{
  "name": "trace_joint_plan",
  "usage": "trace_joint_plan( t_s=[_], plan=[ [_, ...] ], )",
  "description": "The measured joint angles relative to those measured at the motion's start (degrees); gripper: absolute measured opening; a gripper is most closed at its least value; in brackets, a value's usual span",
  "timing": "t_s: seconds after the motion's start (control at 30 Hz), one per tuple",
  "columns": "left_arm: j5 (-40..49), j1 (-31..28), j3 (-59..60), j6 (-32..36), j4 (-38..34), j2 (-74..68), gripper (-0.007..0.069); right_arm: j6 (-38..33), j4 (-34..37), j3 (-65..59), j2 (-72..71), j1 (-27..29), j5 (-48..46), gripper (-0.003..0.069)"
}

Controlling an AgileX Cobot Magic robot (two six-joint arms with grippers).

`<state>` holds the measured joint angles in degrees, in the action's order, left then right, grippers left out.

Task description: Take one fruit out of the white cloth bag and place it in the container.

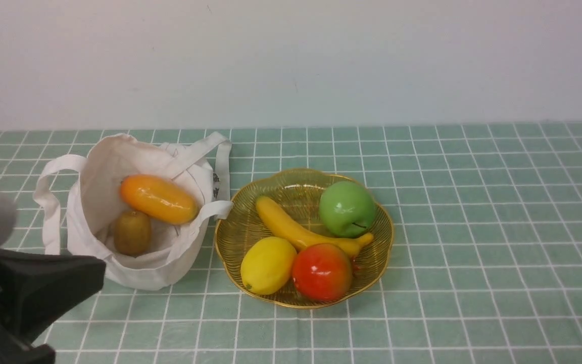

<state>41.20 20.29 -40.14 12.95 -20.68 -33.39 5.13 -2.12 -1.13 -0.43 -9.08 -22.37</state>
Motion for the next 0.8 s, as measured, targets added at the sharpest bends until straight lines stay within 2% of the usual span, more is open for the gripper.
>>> trace_joint_plan(
  t_s=[0.07, 0.17, 0.57, 0.73, 0.8],
  plan=[
    [-5.7, 0.0, 4.5, 0.0, -0.1, 5.4, -0.0008, 0.0, 0.0, 0.0, 0.0, 0.0, 0.0, -0.0015],
    [-8.5, 0.0, 8.1, -0.2, -0.3, 9.4, -0.0008, 0.0, 0.0, 0.0, 0.0, 0.0, 0.0, -0.0015],
    [-6.9, 0.0, 12.7, -0.2, 0.1, 15.1, -0.0008, 0.0, 0.0, 0.0, 0.0, 0.0, 0.0, -0.0015],
    [-8.4, 0.0, 13.8, -2.0, 5.3, 15.1, -0.0008, 0.0, 0.0, 0.0, 0.0, 0.0, 0.0, -0.0015],
    [-11.8, -0.1, 16.8, -6.1, 10.7, 15.2, -0.0008, 0.0, 0.0, 0.0, 0.0, 0.0, 0.0, -0.0015]
  ],
)
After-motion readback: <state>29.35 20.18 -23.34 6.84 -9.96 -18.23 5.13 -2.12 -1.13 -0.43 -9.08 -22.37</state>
